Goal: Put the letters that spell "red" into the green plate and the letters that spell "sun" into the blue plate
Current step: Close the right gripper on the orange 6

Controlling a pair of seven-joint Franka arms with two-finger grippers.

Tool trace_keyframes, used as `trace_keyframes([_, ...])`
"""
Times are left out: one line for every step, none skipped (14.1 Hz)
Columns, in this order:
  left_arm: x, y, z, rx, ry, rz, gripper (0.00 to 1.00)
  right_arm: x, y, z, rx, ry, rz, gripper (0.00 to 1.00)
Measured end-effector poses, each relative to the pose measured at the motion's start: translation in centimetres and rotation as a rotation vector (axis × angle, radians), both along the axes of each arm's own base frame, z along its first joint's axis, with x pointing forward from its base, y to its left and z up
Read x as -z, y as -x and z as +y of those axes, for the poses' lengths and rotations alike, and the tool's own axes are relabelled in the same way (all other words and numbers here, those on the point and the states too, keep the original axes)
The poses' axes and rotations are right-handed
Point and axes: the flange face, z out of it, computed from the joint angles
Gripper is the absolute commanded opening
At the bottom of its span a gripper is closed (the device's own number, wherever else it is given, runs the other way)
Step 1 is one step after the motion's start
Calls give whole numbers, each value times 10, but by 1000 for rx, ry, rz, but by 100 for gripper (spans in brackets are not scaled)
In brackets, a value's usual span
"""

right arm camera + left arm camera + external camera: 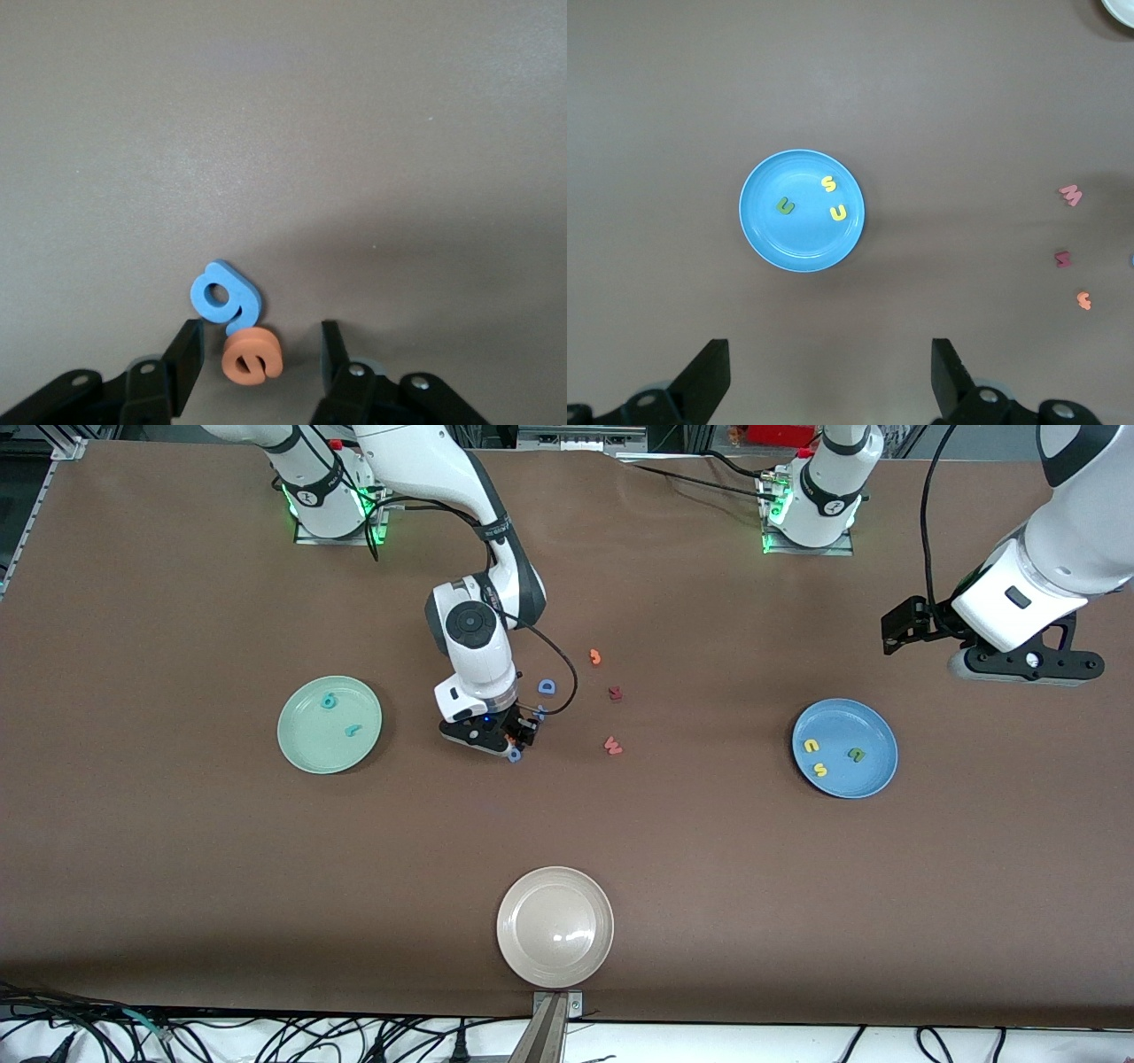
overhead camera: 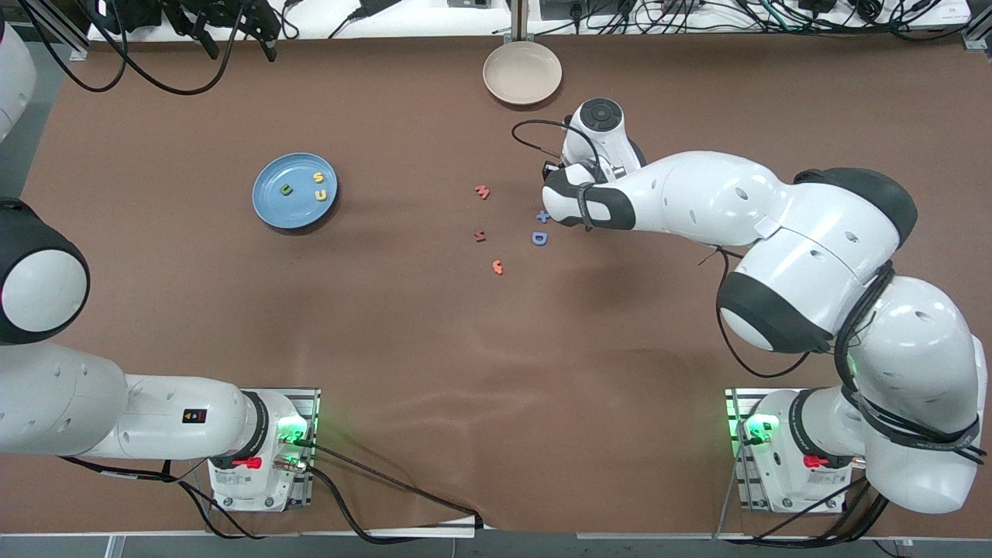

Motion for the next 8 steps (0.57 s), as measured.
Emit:
trace_keyframes([0, 0, 0, 0, 0, 0, 100, 0, 0, 0, 0, 0, 0, 59])
trace_keyframes([0, 0, 0, 0, 0, 0, 100, 0, 0, 0, 0, 0, 0, 50])
trace_keyframes([0, 0, 0, 0, 0, 1, 100, 0, 0, 0, 1, 0, 0, 43])
trace_keyframes([0, 0, 0, 0, 0, 1, 100, 0, 0, 0, 1, 0, -1, 37])
trace_keyframes([0, 0, 0, 0, 0, 1, 100, -1, 0, 0, 1, -1, -2, 28])
trace_keyframes([0, 0, 0, 0, 0, 1, 100, -2, -1, -1, 5, -2, -3, 24])
trace_keyframes([0, 0, 0, 0, 0, 1, 100, -2, -1, -1, 15, -3, -4, 18])
trace_keyframes([0, 0, 0, 0, 0, 1, 100, -2, -1, -1, 24, -5, -4, 15])
